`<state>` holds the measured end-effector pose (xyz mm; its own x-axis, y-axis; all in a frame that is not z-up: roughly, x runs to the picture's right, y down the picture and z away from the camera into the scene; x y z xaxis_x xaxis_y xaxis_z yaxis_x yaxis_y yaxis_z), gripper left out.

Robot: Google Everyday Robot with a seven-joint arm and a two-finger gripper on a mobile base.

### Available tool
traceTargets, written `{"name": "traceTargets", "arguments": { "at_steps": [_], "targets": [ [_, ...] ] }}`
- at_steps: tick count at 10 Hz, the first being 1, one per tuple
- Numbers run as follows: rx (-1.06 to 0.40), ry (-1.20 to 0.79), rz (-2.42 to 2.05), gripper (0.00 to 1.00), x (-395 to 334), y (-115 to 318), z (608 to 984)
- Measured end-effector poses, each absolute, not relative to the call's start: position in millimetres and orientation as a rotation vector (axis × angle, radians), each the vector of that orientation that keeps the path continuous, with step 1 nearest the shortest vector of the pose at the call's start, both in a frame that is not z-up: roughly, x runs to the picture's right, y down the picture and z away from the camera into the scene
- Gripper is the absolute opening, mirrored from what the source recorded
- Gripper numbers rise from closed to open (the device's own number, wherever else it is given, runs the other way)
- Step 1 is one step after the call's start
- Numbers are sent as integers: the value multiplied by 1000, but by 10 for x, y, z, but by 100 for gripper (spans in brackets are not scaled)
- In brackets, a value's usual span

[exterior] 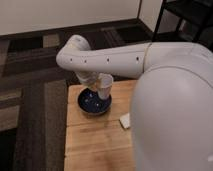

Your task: Place the ceramic cup in the ceramic bowl

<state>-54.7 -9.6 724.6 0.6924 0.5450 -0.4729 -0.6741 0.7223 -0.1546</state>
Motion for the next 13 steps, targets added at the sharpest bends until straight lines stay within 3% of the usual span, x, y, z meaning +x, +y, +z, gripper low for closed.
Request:
{"name": "traceTargets", "arguments": {
  "at_steps": [13],
  "targets": [
    [-422, 394, 570, 0, -870, 238, 7677]
  ]
}}
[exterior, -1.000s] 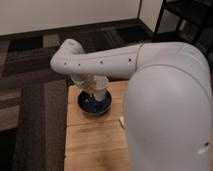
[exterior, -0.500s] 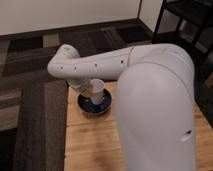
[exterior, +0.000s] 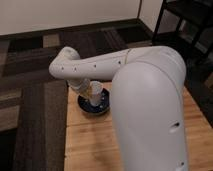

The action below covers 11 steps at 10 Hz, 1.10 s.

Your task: Place the ceramic cup in the ceramic bowl

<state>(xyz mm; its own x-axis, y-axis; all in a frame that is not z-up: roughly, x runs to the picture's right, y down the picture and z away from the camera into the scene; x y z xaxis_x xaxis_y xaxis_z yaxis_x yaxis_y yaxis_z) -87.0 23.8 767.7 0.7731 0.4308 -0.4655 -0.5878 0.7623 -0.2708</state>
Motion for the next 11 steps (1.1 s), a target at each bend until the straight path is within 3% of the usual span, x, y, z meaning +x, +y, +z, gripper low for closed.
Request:
{"name": "traceTargets", "arguments": {
  "at_steps": [11],
  "targets": [
    [-415, 389, 549, 0, -876, 318, 7791]
  ]
}}
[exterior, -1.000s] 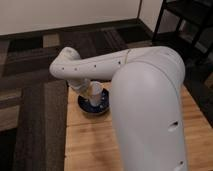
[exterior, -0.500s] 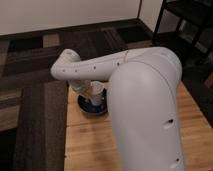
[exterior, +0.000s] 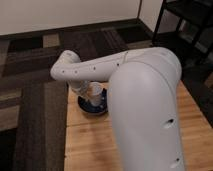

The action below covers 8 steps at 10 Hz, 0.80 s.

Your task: Place the ceramic cup in the ceramic bowl

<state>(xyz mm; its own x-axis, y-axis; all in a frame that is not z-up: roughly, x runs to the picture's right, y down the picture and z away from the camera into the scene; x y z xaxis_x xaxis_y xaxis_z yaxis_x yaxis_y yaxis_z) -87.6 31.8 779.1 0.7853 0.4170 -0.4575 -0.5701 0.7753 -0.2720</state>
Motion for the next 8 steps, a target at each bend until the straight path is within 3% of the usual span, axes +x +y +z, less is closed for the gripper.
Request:
{"name": "traceTargets", "arguments": {
  "at_steps": [4, 8],
  "targets": [
    [-425, 389, 548, 8, -871, 336, 7788],
    [-425, 390, 548, 47, -871, 337, 7788]
  ]
}}
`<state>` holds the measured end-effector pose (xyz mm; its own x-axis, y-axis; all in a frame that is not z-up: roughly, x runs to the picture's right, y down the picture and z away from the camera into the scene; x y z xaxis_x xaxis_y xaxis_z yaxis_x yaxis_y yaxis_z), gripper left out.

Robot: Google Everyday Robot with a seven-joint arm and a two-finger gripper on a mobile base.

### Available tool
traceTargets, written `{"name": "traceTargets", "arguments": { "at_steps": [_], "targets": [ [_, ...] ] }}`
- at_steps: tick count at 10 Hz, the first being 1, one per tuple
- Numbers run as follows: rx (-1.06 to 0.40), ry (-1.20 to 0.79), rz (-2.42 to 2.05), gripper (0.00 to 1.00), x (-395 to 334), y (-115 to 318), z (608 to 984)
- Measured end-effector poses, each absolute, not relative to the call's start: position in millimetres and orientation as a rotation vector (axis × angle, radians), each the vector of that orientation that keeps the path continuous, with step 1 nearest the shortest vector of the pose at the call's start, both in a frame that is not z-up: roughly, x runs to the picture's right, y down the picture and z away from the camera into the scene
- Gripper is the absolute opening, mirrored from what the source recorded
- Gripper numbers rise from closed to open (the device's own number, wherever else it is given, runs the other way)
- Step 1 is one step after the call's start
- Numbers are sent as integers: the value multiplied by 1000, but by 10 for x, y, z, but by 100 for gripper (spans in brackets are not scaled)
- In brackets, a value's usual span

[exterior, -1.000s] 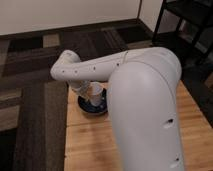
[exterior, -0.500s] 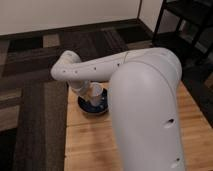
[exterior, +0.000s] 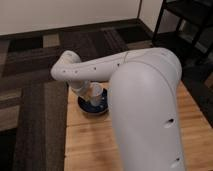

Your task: Place the ceramic cup in the ceramic bowl

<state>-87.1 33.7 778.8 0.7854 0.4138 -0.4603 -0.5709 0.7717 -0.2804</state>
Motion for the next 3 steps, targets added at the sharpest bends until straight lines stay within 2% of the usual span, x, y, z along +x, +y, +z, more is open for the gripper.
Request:
{"name": "traceTargets", "arguments": {
  "at_steps": [2, 3],
  "targets": [
    [-425, 391, 548, 70, -869, 335, 7783],
    [-423, 392, 548, 77, -871, 323, 7770]
  ]
}}
